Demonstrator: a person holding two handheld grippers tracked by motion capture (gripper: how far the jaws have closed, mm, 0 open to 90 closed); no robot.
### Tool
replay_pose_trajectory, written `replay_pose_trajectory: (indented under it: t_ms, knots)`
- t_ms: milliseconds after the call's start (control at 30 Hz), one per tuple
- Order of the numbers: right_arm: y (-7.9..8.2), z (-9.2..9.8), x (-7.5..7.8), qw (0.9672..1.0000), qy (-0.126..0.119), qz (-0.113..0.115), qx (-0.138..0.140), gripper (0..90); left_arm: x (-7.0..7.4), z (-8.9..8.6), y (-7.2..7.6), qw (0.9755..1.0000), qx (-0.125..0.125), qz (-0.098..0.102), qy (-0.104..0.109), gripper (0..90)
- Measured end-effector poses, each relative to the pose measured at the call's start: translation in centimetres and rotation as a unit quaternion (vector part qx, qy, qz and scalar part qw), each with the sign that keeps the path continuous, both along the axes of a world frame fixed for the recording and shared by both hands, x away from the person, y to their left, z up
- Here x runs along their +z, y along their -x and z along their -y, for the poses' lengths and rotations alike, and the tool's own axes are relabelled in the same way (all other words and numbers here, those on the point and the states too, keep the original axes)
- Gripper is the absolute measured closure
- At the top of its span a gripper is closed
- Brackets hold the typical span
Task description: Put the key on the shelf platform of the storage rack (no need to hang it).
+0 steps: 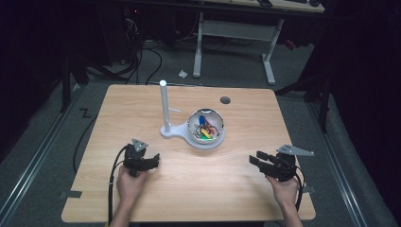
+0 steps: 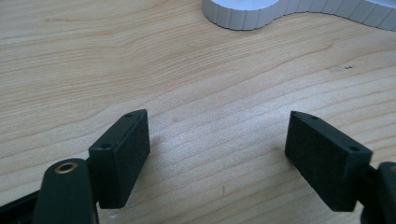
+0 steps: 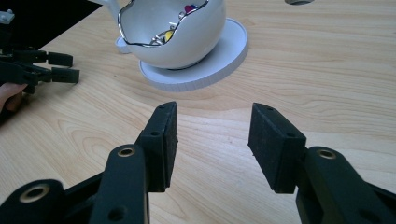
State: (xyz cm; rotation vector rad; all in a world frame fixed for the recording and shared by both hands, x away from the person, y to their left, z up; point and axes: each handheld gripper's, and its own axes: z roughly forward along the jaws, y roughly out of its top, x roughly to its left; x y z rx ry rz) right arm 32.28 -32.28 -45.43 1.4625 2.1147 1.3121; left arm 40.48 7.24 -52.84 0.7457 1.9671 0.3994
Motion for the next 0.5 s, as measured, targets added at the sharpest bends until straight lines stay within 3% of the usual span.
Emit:
replay_pose_trajectory:
  t_ms: [500]
  knots:
    - [-0.9,-2.2,-2.1,0.9997,0.017,-0.013,0.014,51.9,0.0,0.0,0.0,1.0,0.0,0.0,0.0,22.4]
